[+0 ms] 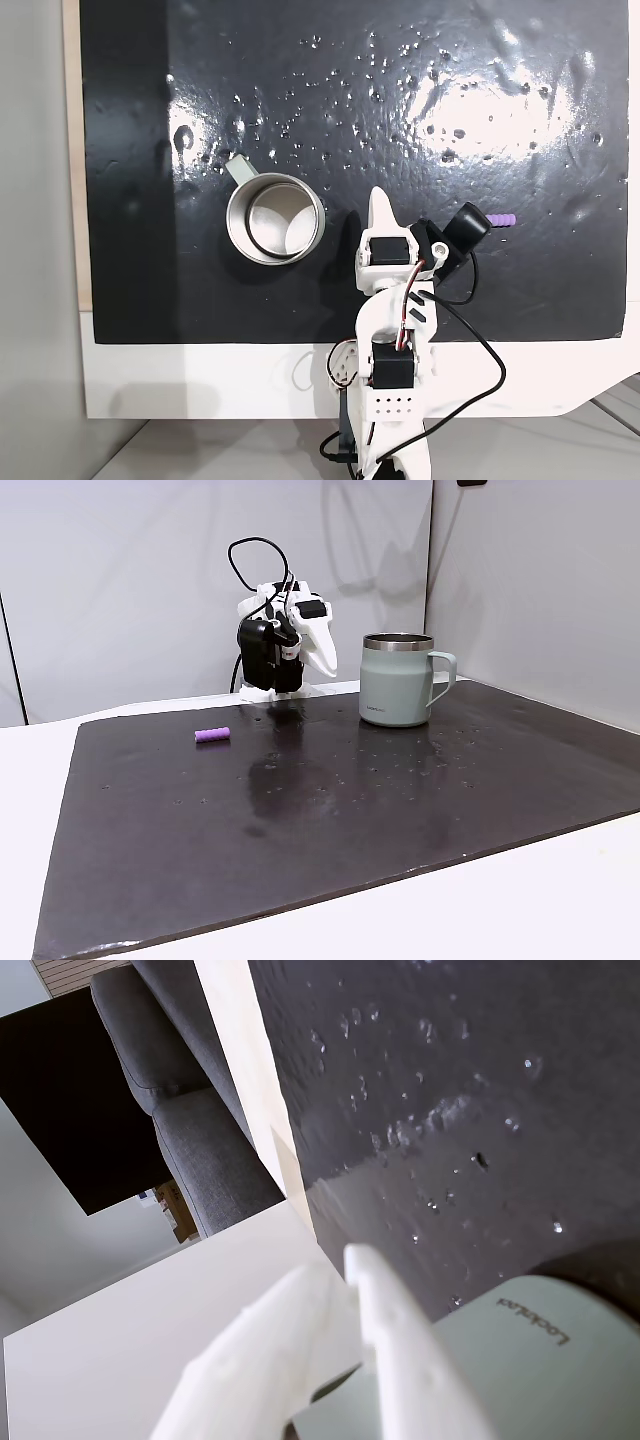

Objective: Grasp a pengrip and put it in the cup.

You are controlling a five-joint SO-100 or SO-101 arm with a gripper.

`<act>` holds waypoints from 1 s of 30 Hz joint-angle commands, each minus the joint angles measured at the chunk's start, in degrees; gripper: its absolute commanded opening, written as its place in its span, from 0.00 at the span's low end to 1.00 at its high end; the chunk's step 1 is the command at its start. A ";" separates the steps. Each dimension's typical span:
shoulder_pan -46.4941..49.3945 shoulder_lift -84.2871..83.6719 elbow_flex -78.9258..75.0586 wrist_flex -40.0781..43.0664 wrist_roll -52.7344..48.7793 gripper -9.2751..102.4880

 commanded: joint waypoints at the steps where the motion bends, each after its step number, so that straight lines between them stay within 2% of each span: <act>1: -2.20 0.70 2.37 0.35 -1.67 0.08; 16: -1.23 0.70 -1.76 1.49 -3.16 0.08; 21: -1.23 -2.02 -14.41 8.79 -3.16 0.08; 26: 2.72 -18.02 -33.49 18.19 -3.78 0.08; 30: 7.12 -29.36 -47.72 27.86 -9.58 0.08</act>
